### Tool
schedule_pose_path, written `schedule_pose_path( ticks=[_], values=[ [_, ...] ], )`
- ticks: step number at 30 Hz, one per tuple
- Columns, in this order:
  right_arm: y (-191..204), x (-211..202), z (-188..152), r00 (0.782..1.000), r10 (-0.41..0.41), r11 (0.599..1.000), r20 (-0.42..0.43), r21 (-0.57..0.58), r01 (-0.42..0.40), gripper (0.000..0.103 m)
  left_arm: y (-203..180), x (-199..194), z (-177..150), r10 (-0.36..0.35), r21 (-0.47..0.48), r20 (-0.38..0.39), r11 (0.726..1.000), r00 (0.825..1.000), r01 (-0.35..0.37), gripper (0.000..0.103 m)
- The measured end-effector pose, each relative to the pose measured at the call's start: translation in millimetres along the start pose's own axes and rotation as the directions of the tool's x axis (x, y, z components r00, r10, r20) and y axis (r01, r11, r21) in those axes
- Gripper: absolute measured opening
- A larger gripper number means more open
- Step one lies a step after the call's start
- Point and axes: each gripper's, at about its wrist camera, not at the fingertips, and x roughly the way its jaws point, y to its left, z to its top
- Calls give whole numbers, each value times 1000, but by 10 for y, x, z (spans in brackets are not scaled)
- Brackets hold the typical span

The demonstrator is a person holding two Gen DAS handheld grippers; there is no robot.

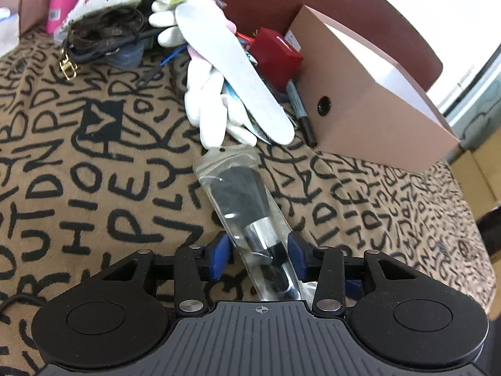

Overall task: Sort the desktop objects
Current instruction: 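Grasp the clear brush packet with both grippers, then carry the brush packet into the cardboard box and open both grippers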

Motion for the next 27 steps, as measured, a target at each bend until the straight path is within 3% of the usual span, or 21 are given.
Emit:
schedule_pose_path(
  ticks=[4, 6, 10, 12, 16, 18, 19, 20, 23, 27],
  values=[
    [20, 35, 20, 1000, -5, 1000, 15, 5, 5, 66, -60, 41, 38, 25, 17, 0, 1000, 1000, -25, 59],
    [39, 78, 20, 1000, -10, 1000, 16, -4, 10, 73, -67, 63, 61, 36, 19, 4, 999, 999, -36, 59],
    [15, 108, 8, 1000, -5, 1000, 28, 23, 5, 73, -132, 77, 87, 69, 66, 0, 995, 998, -69, 54],
    [7, 102, 7, 999, -21, 999, 34, 25, 21, 62, -165, 99, 89, 83, 83, 2, 993, 997, -83, 54],
    [-50, 66, 3, 999, -6, 999, 34, 43, 4, 62, -182, 131, 95, 82, 73, 6, 994, 997, -82, 58],
    [-32, 54, 12, 999, -12, 999, 32, 31, 11, 61, -238, 142, 101, 107, 102, 7, 989, 994, -108, 54],
    [-33, 39, 24, 999, -16, 999, 34, 31, 14, 61, -267, 135, 105, 110, 108, 9, 988, 994, -111, 44],
    [-40, 6, 33, 999, -18, 999, 40, 33, 17, 60, -283, 122, 109, 107, 108, 8, 988, 994, -108, 39],
    [-101, -139, 71, 997, -21, 999, 70, 35, 18, 60, -361, 36, 150, 73, 93, 24, 993, 997, -75, 39],
    [-185, -368, 174, 989, -69, 998, 130, 9, 68, 60, -651, -130, 269, 37, 144, 95, 988, 995, -50, 39]
  ],
)
